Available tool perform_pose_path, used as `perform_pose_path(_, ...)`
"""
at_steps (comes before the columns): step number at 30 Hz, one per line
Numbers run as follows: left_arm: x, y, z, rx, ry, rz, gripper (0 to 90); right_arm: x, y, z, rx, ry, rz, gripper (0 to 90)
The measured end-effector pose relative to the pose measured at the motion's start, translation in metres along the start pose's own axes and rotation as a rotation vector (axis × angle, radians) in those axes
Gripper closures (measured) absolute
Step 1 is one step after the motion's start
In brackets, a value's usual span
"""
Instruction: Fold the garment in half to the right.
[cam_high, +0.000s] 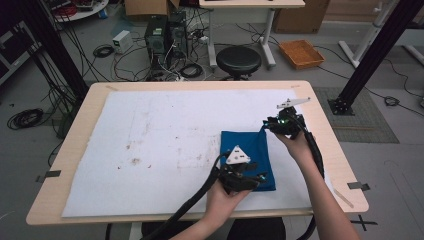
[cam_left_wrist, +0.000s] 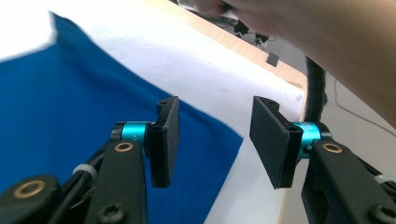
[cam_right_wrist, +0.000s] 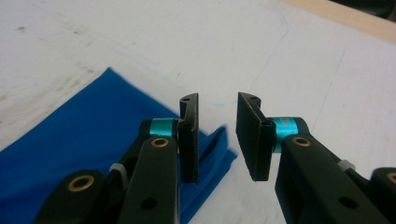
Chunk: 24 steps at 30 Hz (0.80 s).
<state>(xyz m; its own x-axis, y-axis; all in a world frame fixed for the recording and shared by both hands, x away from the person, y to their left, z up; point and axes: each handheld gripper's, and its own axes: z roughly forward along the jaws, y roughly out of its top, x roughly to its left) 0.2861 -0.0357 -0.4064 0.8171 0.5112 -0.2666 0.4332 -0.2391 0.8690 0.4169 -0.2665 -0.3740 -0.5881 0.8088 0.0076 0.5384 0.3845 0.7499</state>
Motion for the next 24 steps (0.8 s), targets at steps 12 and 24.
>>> perform_pose_path(12, 0.055, -0.019, -0.096, -0.048, 0.160, -0.036, 50.0, 0.048, -0.100, -0.052, -0.020, 0.146, 0.172, 64.0)
perform_pose_path(24, 0.073, -0.028, -0.118, -0.046, 0.206, -0.062, 49.8, 0.062, -0.130, -0.058, 0.028, 0.159, 0.164, 90.0)
